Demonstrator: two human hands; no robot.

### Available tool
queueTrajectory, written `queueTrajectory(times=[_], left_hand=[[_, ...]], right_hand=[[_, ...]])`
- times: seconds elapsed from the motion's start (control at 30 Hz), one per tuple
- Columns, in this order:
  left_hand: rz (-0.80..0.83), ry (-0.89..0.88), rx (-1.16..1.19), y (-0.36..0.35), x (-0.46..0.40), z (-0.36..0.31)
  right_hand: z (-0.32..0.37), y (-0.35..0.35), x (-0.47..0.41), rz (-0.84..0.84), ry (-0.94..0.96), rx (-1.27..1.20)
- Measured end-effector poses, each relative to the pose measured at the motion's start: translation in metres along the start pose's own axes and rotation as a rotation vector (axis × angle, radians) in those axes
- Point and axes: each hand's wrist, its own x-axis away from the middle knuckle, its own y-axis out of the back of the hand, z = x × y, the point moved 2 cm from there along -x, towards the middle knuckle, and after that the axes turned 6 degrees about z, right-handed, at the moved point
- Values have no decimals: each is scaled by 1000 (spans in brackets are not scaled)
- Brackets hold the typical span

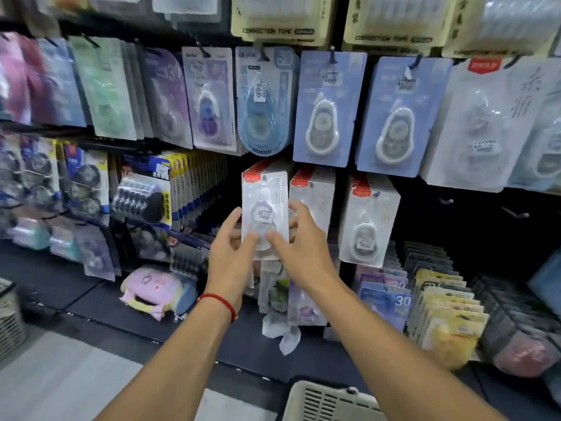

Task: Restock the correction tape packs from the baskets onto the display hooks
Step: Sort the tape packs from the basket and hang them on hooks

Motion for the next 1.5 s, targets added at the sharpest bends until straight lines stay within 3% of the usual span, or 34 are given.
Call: queueTrajectory(times=[0.2,0.47,0.57,0.7,0.77,0.83,0.97,1.13,1.27,1.37,1.5], left_hand=[[-37,-55,-38,12,-13,4],[-38,-119,-331,13,-17,10],[-64,-202,-587,13,-17,15],[20,-310,-782,4,-18,26],[109,-276,-809,-2,-20,32],[152,-255,-844,-4,-20,37],[147,-230,-825,-4,-14,33],[162,-234,-970,-10,14,18],[422,-202,-1106,-27,57,27],[615,-33,-1177,-38,106,64],[747,275,-1363,-27,179,140]], right_hand=[[-2,-13,-15,-45,-2,-17],[-8,-17,-15,-15,84,138],[-17,-5,-7,-35,92,392],[-40,32,20,-272,175,878],[-56,49,27,-209,106,1081],[-70,63,29,-41,45,1202],[-72,76,35,96,55,1225],[-74,96,84,4,220,989],[-116,127,146,122,-18,873],[-166,153,190,259,-212,913],[-240,189,251,546,-555,1039]])
